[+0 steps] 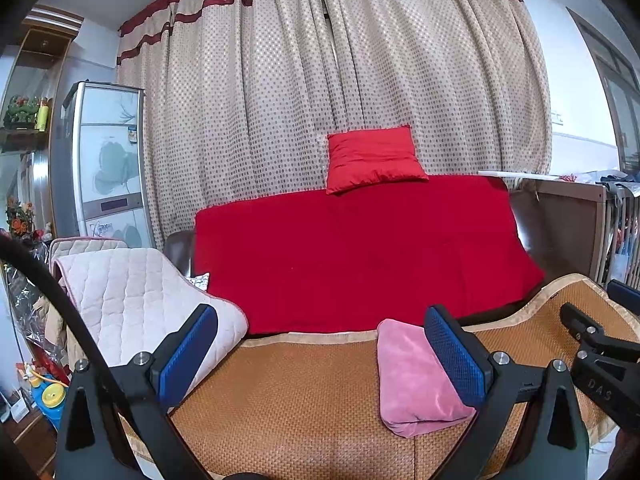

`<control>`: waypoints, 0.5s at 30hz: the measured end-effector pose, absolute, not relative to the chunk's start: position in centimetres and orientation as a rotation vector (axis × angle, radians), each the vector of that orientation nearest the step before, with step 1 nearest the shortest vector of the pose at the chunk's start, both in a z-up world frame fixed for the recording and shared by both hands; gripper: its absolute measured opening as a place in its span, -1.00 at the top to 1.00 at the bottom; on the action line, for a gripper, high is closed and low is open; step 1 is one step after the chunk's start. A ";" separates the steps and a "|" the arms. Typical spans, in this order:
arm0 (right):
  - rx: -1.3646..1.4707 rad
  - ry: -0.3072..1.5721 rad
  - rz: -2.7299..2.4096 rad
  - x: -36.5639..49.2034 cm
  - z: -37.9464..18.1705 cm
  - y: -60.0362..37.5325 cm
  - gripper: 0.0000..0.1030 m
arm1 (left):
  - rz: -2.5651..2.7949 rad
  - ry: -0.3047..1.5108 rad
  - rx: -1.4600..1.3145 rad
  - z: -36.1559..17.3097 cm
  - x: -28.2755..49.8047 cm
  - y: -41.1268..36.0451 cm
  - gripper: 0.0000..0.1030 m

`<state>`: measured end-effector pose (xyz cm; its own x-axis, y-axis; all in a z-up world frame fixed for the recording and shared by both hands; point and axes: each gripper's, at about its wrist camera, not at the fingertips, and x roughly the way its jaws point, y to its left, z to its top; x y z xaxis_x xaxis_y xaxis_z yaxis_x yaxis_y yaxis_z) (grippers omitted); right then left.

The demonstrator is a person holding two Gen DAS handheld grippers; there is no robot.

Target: Fold large clothes

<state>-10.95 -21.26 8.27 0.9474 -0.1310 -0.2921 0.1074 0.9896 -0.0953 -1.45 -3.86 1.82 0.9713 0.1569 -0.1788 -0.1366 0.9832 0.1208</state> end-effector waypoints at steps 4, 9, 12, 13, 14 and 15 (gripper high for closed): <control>-0.071 0.303 -0.127 -10.9 8.3 -21.7 -0.41 | 0.146 0.197 0.108 1.7 -1.2 -3.9 -0.99; -0.072 0.300 -0.131 -11.2 8.2 -21.7 -0.41 | 0.145 0.191 0.109 1.7 -1.3 -4.0 -0.99; -0.074 0.292 -0.133 -11.4 8.2 -21.7 -0.41 | 0.145 0.188 0.110 1.7 -1.3 -4.0 -0.99; -0.073 0.291 -0.133 -11.4 8.2 -21.7 -0.41 | 0.145 0.188 0.109 1.6 -1.4 -4.0 -0.99; -0.073 0.290 -0.132 -11.4 8.2 -21.7 -0.41 | 0.146 0.188 0.109 1.6 -1.3 -4.0 -0.99; -0.073 0.289 -0.133 -11.4 8.2 -21.7 -0.41 | 0.146 0.188 0.109 1.6 -1.4 -4.0 -0.99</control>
